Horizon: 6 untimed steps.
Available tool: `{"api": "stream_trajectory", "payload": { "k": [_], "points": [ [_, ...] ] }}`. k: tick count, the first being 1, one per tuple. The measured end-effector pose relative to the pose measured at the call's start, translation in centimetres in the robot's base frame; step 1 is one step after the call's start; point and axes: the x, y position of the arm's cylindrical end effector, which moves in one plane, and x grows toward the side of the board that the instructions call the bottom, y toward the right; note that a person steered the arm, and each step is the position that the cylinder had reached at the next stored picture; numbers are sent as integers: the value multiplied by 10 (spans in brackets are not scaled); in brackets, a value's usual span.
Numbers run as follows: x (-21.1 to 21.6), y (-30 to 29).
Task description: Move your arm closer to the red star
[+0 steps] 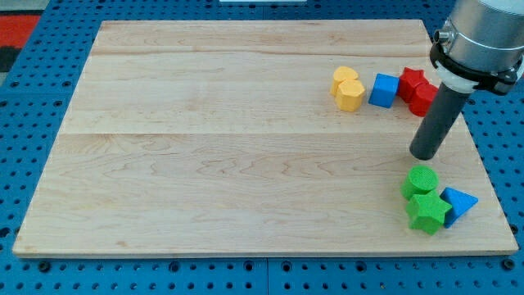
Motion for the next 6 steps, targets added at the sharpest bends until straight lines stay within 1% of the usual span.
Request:
{"api": "stream_trajectory", "payload": {
  "k": [1,3,4,6],
  "points": [
    [-7,29],
    [-69,69],
    [-99,78],
    [-167,63]
  ]
}}
